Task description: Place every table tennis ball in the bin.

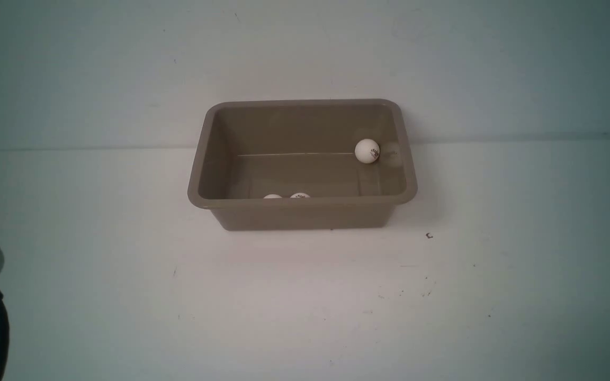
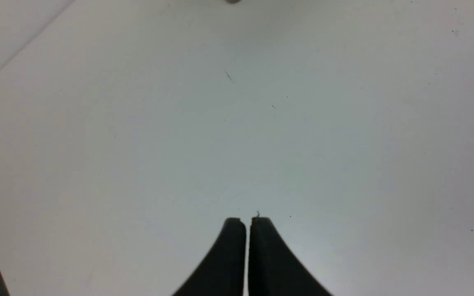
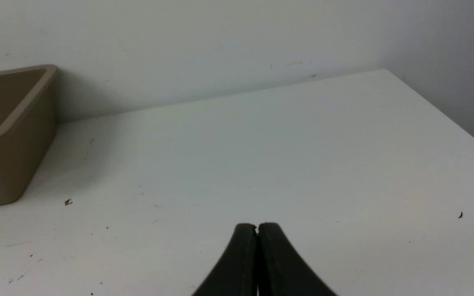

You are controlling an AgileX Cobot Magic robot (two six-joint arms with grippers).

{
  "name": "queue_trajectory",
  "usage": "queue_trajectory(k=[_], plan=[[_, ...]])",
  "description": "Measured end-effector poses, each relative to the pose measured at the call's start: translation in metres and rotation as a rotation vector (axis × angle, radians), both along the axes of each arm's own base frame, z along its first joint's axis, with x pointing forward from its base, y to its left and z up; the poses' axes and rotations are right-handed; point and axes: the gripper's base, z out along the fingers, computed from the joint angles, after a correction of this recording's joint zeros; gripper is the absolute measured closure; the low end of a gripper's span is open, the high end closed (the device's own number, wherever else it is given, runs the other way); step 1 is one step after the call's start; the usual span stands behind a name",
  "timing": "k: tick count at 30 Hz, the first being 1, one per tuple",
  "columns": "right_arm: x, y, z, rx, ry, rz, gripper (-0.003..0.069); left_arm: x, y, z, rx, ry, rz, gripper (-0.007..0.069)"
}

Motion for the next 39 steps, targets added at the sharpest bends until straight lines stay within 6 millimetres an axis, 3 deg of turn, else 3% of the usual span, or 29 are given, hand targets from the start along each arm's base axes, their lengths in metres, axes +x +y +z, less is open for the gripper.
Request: queue_trajectory(k=[9, 15, 20, 24, 26, 30, 36, 39], plan=[[0.000, 0.000, 0.000, 0.000, 0.000, 0.000, 0.0676, 0.002, 0.007, 0.001, 0.063, -0.029, 0.029, 0.0629], [0.000, 0.000, 0.000, 0.000, 0.001, 0.000, 0.0676, -0.014, 0.031, 0.009, 0.007, -0.099, 0.250, 0.0629], [0.000, 0.000, 0.000, 0.000, 0.001, 0.000, 0.0676, -0.035, 0.038, 0.030, -0.207, -0.366, 0.425, 0.0629], [0.000, 0.000, 0.000, 0.000, 0.001, 0.000, 0.0676, -0.046, 0.037, 0.041, -0.301, -0.623, 0.422, 0.0629], [0.000, 0.000, 0.000, 0.000, 0.001, 0.000, 0.0676, -0.050, 0.037, 0.038, -0.325, -0.749, 0.405, 0.0629], [0.000, 0.000, 0.000, 0.000, 0.001, 0.000, 0.0676, -0.049, 0.037, 0.004, -0.324, -0.820, 0.389, 0.0629], [0.000, 0.000, 0.000, 0.001, 0.001, 0.000, 0.0676, -0.027, 0.037, -0.088, -0.288, -0.659, 0.412, 0.0629], [0.000, 0.000, 0.000, 0.002, 0.001, 0.000, 0.0676, -0.024, 0.037, -0.115, -0.326, -0.630, 0.435, 0.0629]])
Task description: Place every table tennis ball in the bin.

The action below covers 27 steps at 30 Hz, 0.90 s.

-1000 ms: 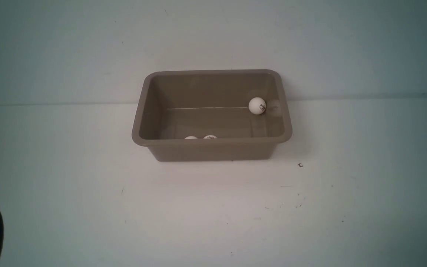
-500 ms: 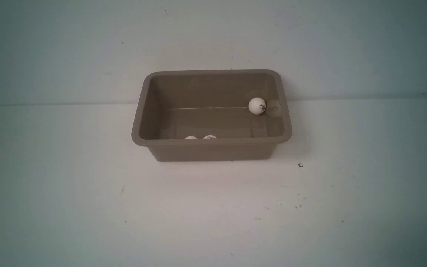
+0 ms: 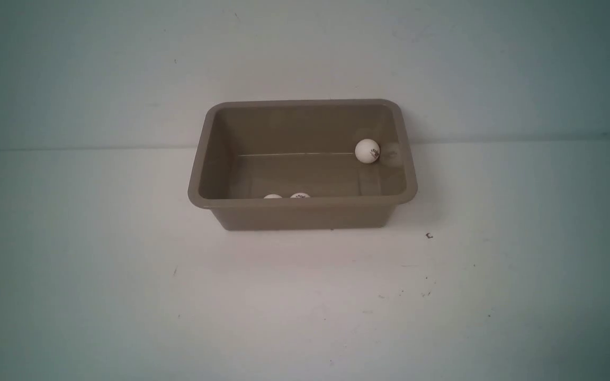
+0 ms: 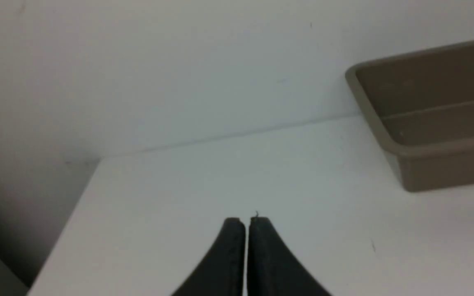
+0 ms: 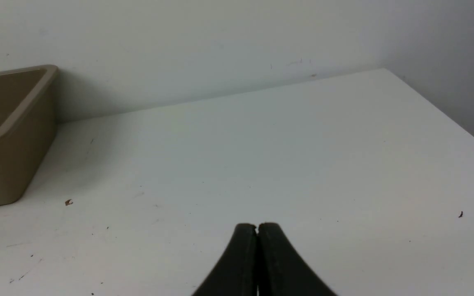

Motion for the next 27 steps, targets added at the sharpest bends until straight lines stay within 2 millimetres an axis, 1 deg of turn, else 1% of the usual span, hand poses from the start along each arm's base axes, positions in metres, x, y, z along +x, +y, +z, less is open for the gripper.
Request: queue_trajectory(k=[5, 14, 18, 27], plan=[[0.000, 0.000, 0.000, 0.001, 0.001, 0.000, 0.0676, 0.000, -0.001, -0.041, -0.098, 0.019, 0.016, 0.0629], [0.000, 0.000, 0.000, 0.001, 0.001, 0.000, 0.0676, -0.011, -0.001, -0.092, -0.186, 0.087, 0.044, 0.0629], [0.000, 0.000, 0.000, 0.001, 0.001, 0.000, 0.0676, -0.016, 0.000, -0.100, -0.188, 0.116, 0.053, 0.0629], [0.000, 0.000, 0.000, 0.001, 0.001, 0.000, 0.0676, -0.023, 0.001, -0.100, -0.166, 0.081, 0.058, 0.0629]])
